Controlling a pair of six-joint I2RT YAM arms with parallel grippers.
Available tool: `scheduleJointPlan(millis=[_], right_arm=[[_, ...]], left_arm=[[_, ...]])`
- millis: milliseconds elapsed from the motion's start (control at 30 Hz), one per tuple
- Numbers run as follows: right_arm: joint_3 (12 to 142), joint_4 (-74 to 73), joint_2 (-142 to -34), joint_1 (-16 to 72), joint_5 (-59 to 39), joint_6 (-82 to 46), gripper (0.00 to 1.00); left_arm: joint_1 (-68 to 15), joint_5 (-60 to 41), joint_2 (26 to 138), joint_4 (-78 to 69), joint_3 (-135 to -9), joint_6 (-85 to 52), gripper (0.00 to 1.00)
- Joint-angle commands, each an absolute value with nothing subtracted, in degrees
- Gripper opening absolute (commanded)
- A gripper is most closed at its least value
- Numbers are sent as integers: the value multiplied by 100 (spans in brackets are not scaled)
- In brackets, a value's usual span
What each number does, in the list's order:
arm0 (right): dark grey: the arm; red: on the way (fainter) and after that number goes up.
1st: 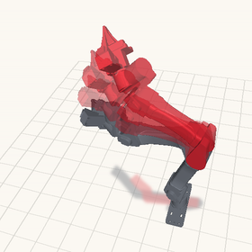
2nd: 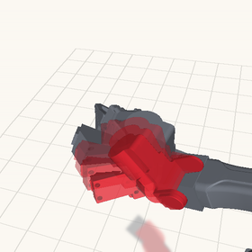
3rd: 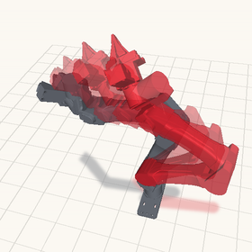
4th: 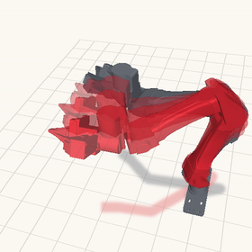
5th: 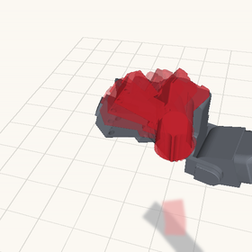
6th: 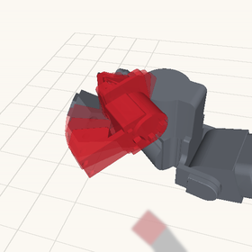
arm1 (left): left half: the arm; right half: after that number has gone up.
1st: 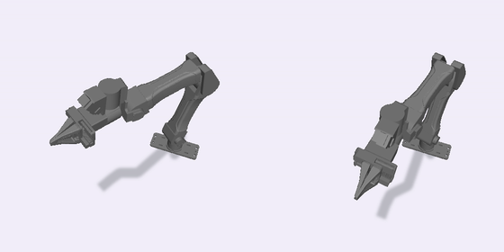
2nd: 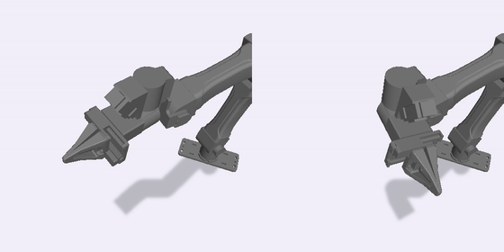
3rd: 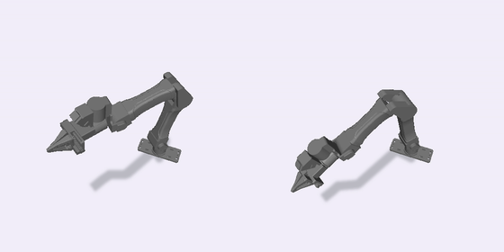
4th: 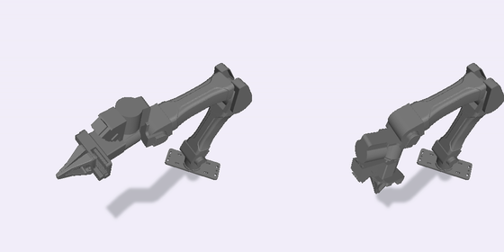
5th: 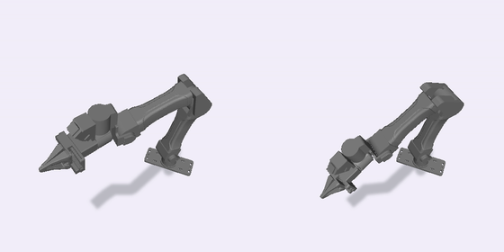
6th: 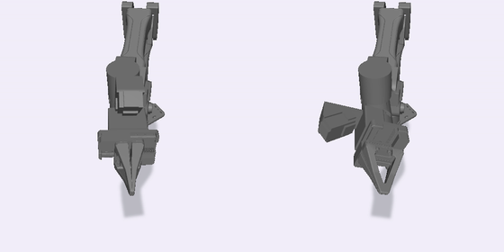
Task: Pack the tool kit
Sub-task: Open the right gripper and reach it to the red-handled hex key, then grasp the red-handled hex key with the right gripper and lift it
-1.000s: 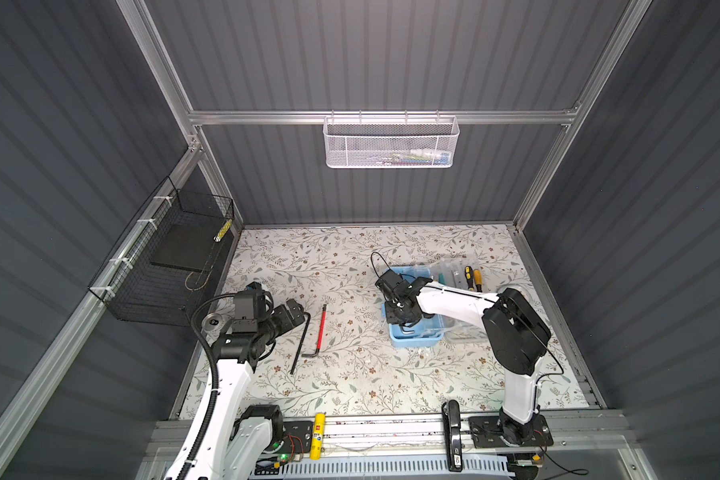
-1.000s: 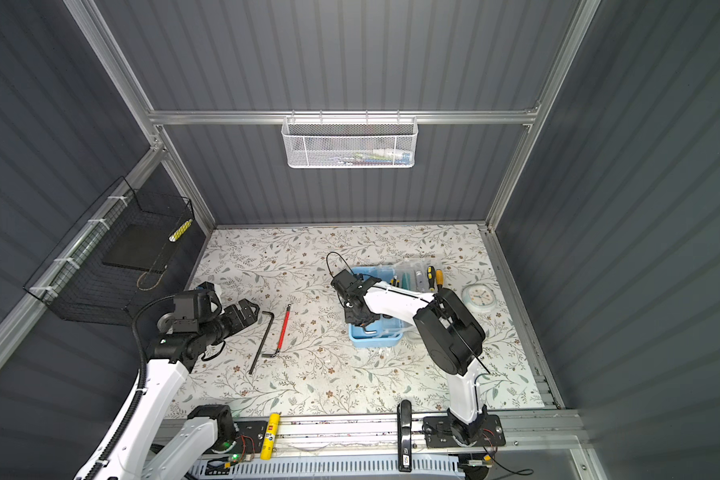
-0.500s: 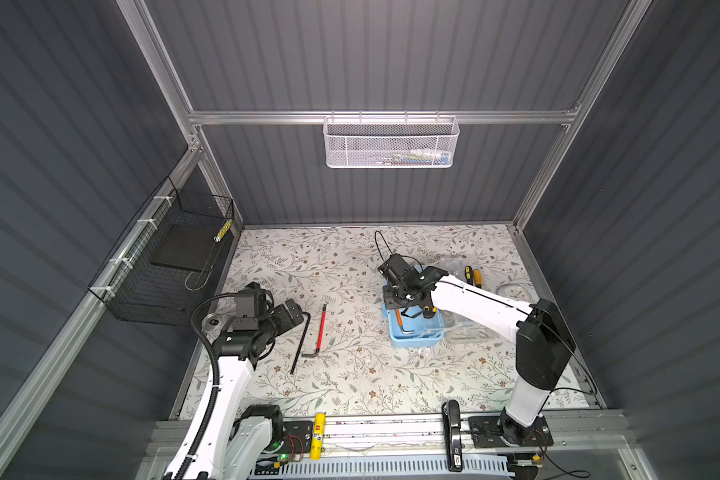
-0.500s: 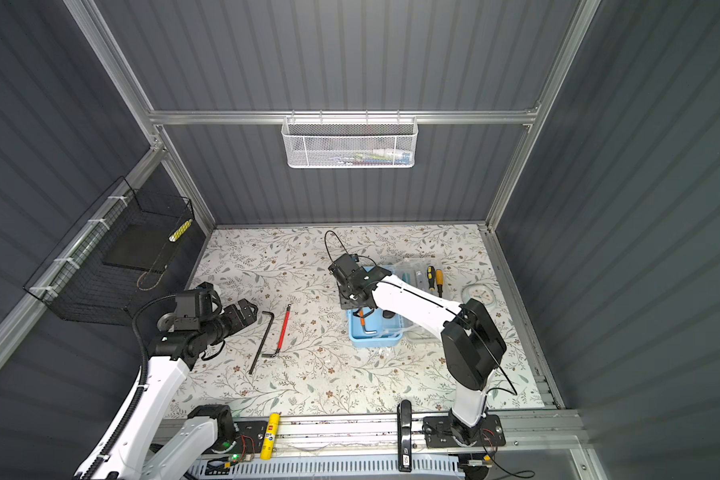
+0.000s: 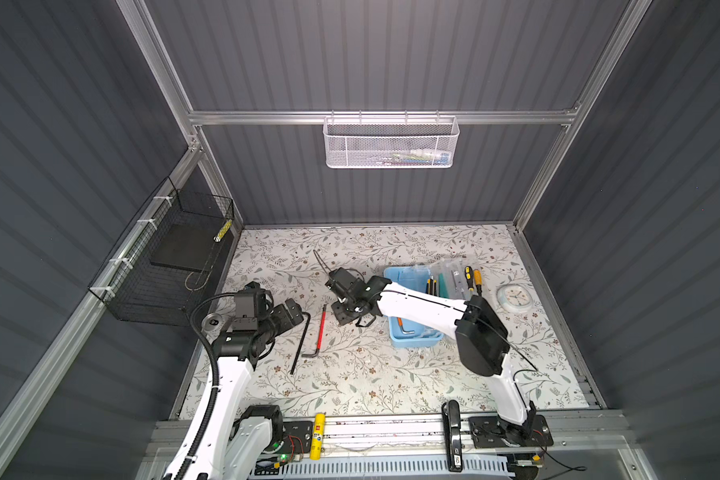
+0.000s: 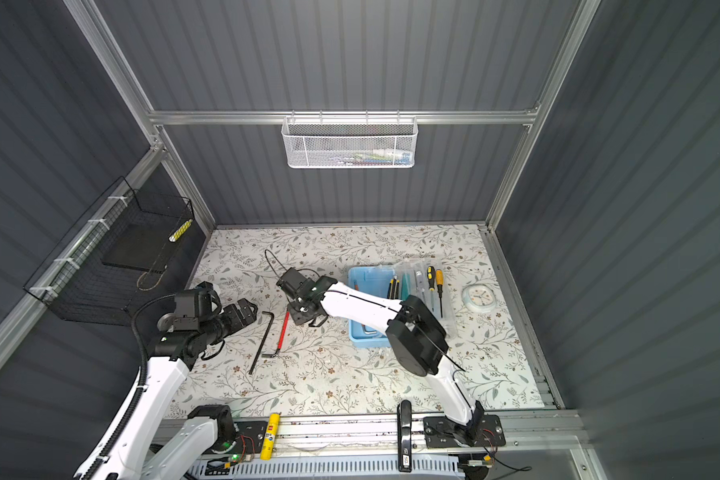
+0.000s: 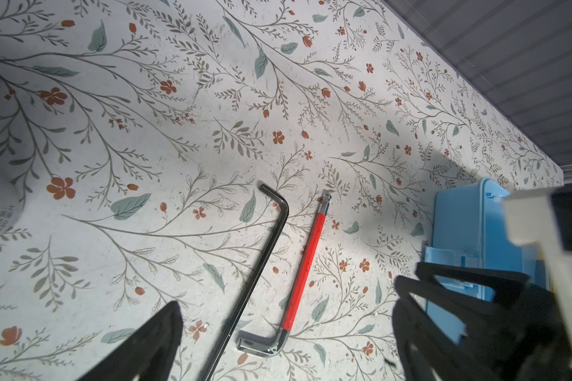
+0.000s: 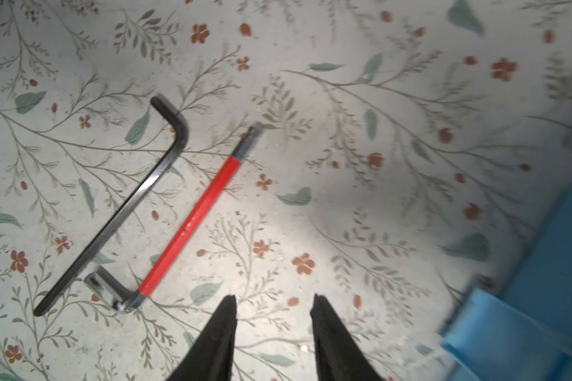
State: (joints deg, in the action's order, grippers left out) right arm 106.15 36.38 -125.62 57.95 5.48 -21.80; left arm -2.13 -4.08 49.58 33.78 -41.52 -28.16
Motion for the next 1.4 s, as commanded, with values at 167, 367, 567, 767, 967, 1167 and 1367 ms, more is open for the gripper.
scheduleJointPlan(millis=[167,367,567,767,967,1167,1367], right_arm=[[12101,4224,-13680,6040,86,-1666,48],[12815,4629,-14334,6088,429,-1578,50],[13175,4812,-14639,6139,443,-1488,50],[13407,5031,-14831,6159,295,-1339,51],[13535,5215,-14964,6179,120,-1222,51],[13557,5229,-15029,6166,0,-1073,45],[13554,5407,-15073,6091,15,-1002,34]], left_arm=[[-176,-460,4807,3581,-4322,-2638,100],[-175,-369,4704,3676,-4392,-2659,100],[-176,-407,4721,3690,-4466,-2709,99],[-176,-460,4736,3693,-4528,-2741,99],[-176,-472,4766,3666,-4561,-2725,100],[-176,-526,4822,3658,-4522,-2734,99],[-176,-501,4745,3641,-4512,-2721,99]])
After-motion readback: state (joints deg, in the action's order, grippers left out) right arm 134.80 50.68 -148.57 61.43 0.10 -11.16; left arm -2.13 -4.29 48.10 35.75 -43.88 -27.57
